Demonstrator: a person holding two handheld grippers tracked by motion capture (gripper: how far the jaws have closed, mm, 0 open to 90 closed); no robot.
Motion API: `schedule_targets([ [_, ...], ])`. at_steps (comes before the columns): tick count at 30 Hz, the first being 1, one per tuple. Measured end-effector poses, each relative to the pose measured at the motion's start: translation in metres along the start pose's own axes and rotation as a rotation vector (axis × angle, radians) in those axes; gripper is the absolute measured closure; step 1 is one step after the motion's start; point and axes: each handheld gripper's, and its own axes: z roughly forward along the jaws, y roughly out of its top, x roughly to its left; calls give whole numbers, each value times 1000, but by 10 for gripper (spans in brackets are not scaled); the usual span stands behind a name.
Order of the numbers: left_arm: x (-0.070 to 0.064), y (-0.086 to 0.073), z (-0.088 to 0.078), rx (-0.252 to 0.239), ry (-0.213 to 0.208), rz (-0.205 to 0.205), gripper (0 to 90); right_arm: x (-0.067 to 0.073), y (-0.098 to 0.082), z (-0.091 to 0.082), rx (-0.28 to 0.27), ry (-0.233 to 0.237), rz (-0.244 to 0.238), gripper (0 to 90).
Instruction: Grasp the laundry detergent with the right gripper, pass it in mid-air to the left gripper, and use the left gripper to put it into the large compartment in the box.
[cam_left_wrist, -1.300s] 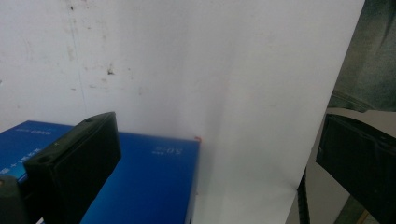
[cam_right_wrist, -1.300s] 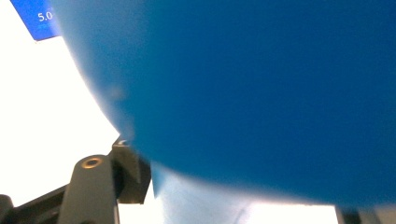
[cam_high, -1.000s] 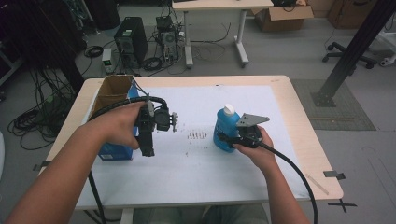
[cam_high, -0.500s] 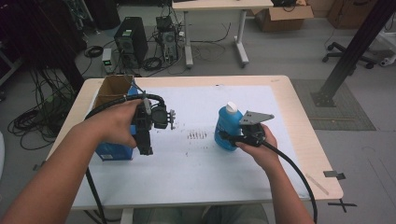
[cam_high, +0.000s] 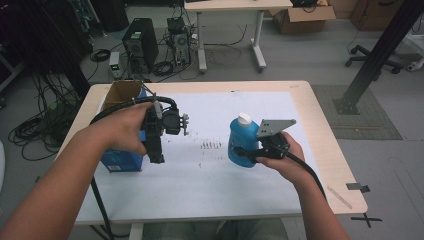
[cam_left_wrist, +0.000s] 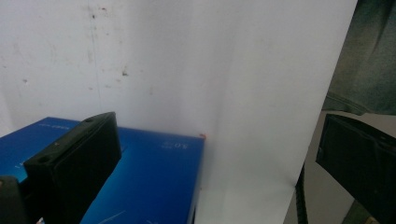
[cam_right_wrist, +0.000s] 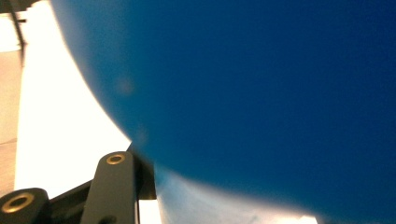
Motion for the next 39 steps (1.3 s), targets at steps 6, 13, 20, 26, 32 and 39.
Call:
schedule_targets([
  [6,-2,3,-7,-18,-2,7,2,15,16,0,-23,105,-49,452],
  [13,-6,4,-14,-29,1,13,2,26,21,7,-18,159,-81,450],
  [20,-7,10,-13,-21,0,23,2,39,13,24,-14,204,-77,449],
  [26,-8,15,-12,-22,-5,34,2,50,12,36,-22,234,-87,449],
  [32,-10,19,-10,-30,-7,43,2,56,11,47,-30,253,-89,449],
  [39,-12,24,-7,-22,-12,60,2,61,10,62,-27,266,-93,449],
])
